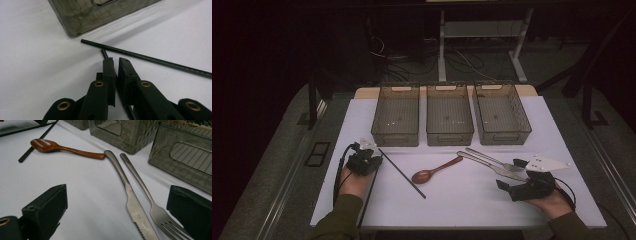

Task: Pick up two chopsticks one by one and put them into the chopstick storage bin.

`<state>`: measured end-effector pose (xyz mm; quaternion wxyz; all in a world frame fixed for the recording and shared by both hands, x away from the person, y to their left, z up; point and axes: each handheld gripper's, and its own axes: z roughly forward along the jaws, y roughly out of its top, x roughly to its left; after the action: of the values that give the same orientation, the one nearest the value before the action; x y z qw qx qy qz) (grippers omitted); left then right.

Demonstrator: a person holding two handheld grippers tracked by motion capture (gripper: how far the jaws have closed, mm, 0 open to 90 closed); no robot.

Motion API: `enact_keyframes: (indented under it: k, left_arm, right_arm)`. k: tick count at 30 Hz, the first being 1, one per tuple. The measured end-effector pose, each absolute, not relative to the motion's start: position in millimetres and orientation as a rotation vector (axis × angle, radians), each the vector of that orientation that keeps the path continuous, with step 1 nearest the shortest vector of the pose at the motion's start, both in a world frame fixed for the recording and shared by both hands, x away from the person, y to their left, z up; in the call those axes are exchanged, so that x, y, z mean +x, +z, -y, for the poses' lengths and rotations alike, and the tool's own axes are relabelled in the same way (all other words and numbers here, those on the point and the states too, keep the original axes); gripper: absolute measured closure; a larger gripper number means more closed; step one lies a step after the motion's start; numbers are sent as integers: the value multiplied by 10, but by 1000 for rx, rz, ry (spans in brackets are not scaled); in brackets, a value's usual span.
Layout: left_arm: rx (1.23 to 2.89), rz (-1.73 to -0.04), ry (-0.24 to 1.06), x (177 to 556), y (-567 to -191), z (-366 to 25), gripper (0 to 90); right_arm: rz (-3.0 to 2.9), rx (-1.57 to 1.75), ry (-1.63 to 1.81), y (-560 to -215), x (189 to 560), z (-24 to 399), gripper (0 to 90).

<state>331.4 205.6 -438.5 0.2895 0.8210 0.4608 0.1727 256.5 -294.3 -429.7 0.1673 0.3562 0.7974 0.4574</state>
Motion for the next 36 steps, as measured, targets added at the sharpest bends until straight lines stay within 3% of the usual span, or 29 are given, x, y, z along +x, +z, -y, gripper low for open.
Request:
enact_keyframes:
  k: [14,16,18,25,36]
  left_arm:
    - [2202,-1213,442,3330,-4381,-2120,848]
    - [2202,-1209,456,3318,-4368,-2141,833]
    - [2171,-1207,452,3285,-4332,-2186,752]
    - [2088,-1185,422,2942,-4204,-2373,650]
    - [2056,-1229,413,2391,-4284,-2637,687]
  right_arm:
    - [-2268,1014,1300,-4296,2564,2946,25]
    - [-2268,1015,1302,-4295,2563,2946,25]
    - [-2268,1016,1300,-4296,2563,2948,25]
    - [-2266,1024,1303,-4301,2563,2959,25]
    - [-2261,1025,1302,-4299,2567,2954,26]
